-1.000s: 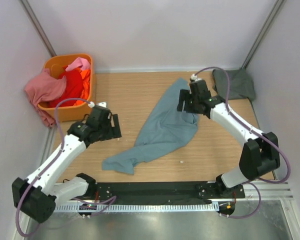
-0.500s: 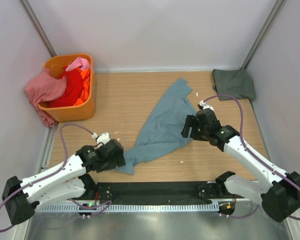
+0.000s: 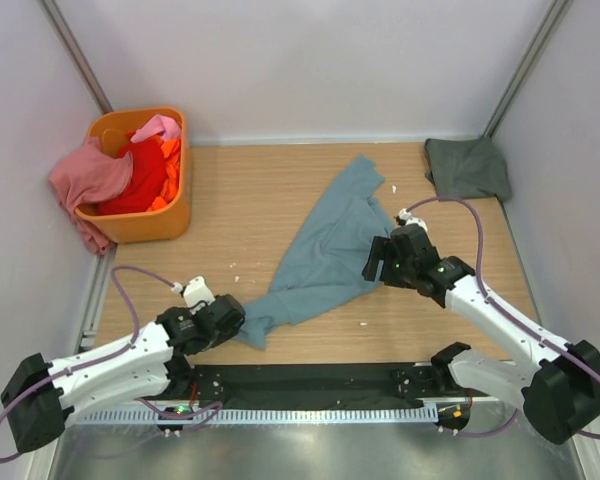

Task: Fold and stack the t-shirts
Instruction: Flatten the tshirt out

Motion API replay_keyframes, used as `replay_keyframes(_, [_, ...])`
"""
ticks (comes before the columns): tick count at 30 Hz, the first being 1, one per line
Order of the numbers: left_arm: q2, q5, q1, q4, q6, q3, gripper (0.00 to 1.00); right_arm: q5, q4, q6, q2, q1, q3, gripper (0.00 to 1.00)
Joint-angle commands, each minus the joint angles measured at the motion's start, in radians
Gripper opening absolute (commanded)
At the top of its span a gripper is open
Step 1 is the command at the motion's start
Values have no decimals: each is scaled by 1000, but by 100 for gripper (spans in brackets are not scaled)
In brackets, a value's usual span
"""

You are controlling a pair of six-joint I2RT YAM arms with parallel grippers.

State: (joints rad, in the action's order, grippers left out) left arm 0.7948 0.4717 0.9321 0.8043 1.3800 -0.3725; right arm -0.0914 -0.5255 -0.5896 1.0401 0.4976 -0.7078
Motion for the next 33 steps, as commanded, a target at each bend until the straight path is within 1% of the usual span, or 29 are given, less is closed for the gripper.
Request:
replay_keyframes(1, [37, 90, 4, -126, -8, 11, 29, 47, 86, -74, -3, 5, 91, 78])
replay_keyframes(3, [27, 108, 4, -128, -42, -12, 12, 53, 120, -116, 20, 6, 126, 78])
replay_keyframes(4, [9, 116, 4, -110, -53, -28, 0, 59, 160, -124, 29, 6, 157, 78])
replay_keyframes(6, [-14, 139, 4, -74, -87, -89, 0, 59, 194, -136, 63, 6, 174, 78])
replay_keyframes(8, [-38, 154, 4, 7, -113, -147, 0, 58, 243, -144, 118, 6, 183, 78])
replay_keyframes(11, [-51, 192, 4, 111, -163, -299, 0, 59, 308, -150, 190, 6, 176, 75])
replay_keyframes(14, [-65, 219, 4, 179, -197, -373, 0, 50, 384, -157, 244, 6, 172, 73])
replay_keyframes(16, [-77, 228, 4, 200, -208, -391, 0, 48, 433, -159, 268, 6, 165, 67])
replay_keyframes(17, [-84, 234, 4, 202, -217, -397, 0, 48, 440, -154, 297, 6, 159, 63])
replay_keyframes(18, [-97, 240, 4, 205, -222, -408, 0, 45, 441, -154, 308, 6, 151, 50])
replay_keyframes(20, [-104, 258, 2, 216, -245, -437, 0, 53, 443, -141, 328, 6, 130, 31])
replay_keyframes(21, [-105, 262, 2, 222, -255, -454, 0, 56, 437, -135, 330, 6, 122, 13])
replay_keyframes(23, [-95, 271, 4, 249, -291, -503, 0, 30, 348, -112, 307, 7, 73, 2])
replay_keyframes(24, [-86, 275, 4, 265, -332, -573, 0, 3, 291, -81, 249, 7, 42, 1])
replay_keyframes(25, [-69, 278, 4, 297, -355, -616, 0, -67, 153, -63, 215, 7, -38, 1])
replay_keyframes(26, [-56, 280, 4, 314, -380, -662, 0, -100, 80, -35, 177, 7, -94, 1])
replay_keyframes(27, [-42, 289, 4, 329, -433, -763, 0, -134, 8, 8, 128, 7, -158, 1])
replay_keyframes(28, [-8, 295, 4, 360, -459, -813, 0, -178, -122, 37, 114, 7, -311, 1])
replay_keyframes(29, [10, 301, 4, 368, -491, -913, 0, -198, -184, 62, 115, 7, -402, 1])
replay_keyframes(30, [27, 315, 4, 375, -518, -962, 0, -214, -242, 114, 126, 6, -495, 1])
replay_keyframes(31, [50, 324, 4, 389, -568, -1008, 0, -220, -342, 138, 183, 7, -686, 1])
replay_keyframes(32, [82, 335, 4, 388, -590, -1079, 0, -222, -382, 160, 220, 6, -778, 1])
replay_keyframes(33, [98, 358, 4, 368, -637, -1101, 0, -219, -439, 209, 318, 4, -929, 1])
